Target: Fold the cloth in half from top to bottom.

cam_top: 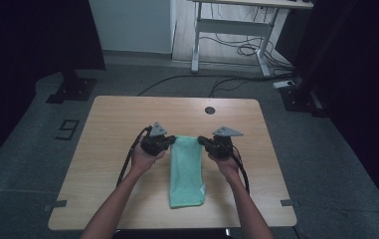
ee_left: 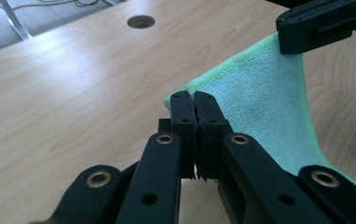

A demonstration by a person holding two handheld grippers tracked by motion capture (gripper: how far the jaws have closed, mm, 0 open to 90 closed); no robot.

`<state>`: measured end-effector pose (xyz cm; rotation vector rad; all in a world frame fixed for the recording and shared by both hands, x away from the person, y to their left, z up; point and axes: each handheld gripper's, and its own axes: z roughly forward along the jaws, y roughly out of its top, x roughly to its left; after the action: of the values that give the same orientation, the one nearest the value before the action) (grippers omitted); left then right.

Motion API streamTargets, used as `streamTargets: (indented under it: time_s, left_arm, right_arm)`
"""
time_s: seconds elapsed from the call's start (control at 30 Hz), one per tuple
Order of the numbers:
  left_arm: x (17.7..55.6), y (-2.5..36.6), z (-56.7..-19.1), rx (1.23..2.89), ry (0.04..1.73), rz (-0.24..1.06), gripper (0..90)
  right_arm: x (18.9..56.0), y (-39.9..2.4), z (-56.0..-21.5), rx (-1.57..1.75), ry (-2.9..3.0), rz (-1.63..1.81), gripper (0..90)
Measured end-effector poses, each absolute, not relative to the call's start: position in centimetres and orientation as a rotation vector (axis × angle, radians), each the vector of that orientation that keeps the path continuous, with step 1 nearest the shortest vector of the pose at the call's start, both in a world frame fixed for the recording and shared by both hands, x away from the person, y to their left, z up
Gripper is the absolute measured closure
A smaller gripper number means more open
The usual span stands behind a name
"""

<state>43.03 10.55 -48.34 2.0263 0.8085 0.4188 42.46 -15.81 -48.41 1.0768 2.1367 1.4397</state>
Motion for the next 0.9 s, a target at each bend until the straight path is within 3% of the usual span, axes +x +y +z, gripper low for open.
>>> streamTargets:
  time_s: [0.33, 0.57, 0.9]
  left_arm:
    - [43.6, 10.5, -48.5, 2.027, 0.809, 0.434, 88.1]
    - [45.0, 10.5, -45.0, 1.967, 0.772, 0.486, 88.2]
    - [40.8, 11.1, -44.9, 1.935, 0.65, 0.512, 88.3]
  right_arm:
    - [42.5, -15.8, -48.7, 1.075, 2.146, 1.412, 87.0]
    - [43.8, -15.9, -46.2, 1.055, 2.093, 1.442, 87.2]
    - [40.5, -15.4, -45.6, 0.915, 2.07, 1.528, 87.3]
